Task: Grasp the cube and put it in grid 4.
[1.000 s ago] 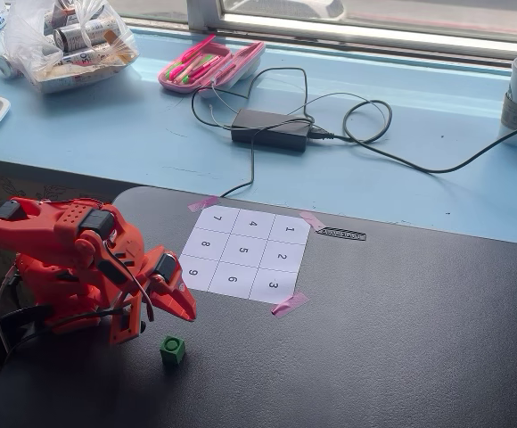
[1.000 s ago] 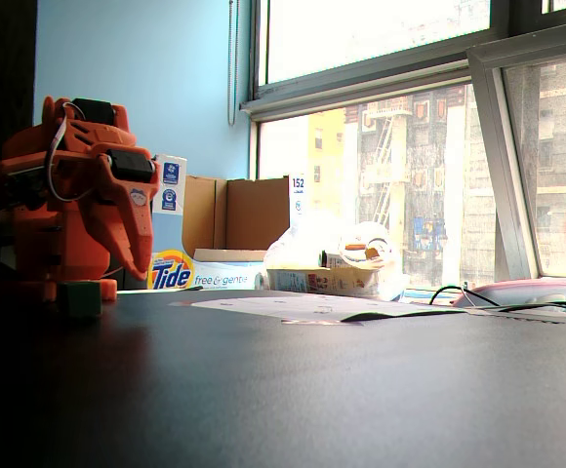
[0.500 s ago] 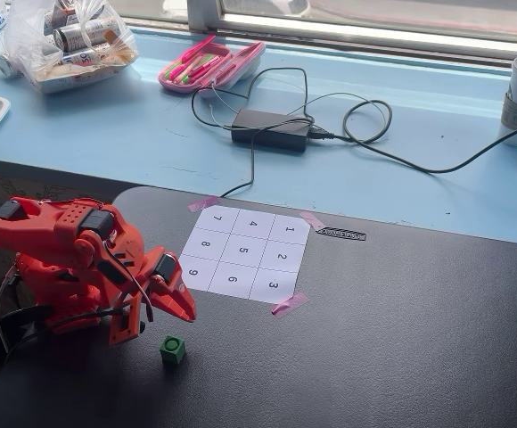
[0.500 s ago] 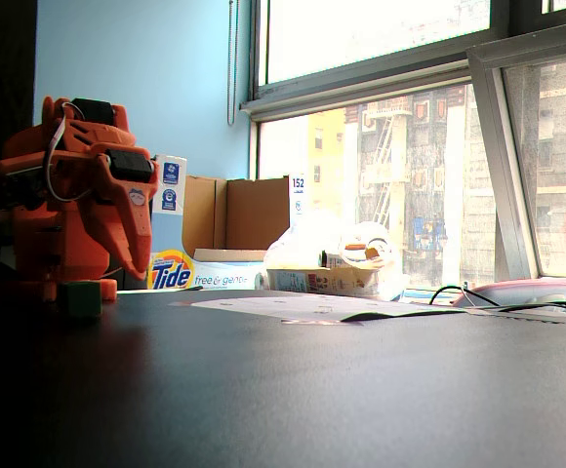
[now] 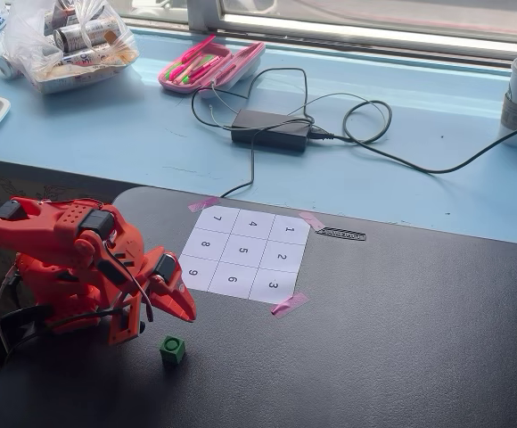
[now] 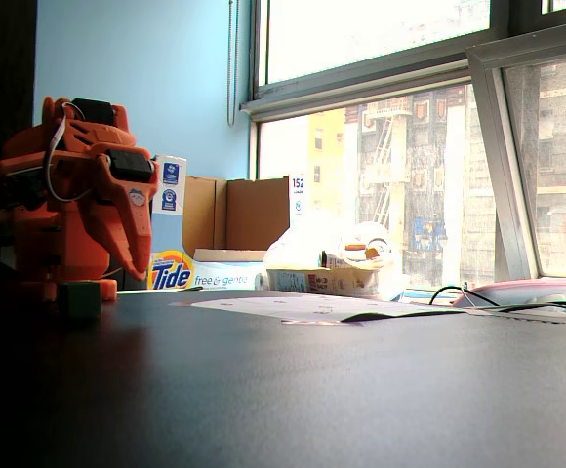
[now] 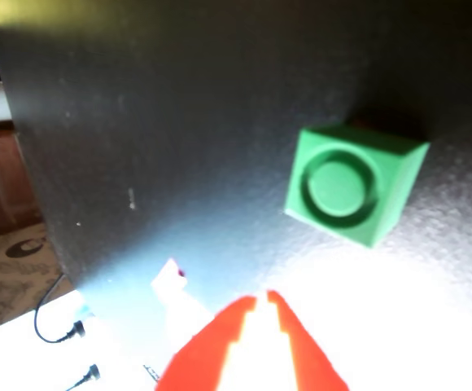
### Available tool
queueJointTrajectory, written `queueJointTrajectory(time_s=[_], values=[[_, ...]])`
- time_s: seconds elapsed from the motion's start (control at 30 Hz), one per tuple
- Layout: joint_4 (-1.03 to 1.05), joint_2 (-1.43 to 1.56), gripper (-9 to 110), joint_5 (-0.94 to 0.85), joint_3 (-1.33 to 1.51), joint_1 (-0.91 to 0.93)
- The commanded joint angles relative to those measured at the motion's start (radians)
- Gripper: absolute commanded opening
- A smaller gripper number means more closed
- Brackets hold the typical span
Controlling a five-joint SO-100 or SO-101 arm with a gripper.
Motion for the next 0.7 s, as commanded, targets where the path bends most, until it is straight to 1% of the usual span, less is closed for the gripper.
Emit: queueJointTrajectory(time_s=[0.0, 0.67], values=[[0.005, 0.003, 0, 0.003, 0.055, 0.003], [0.005, 0.003, 0, -0.002, 0.054, -0.002]])
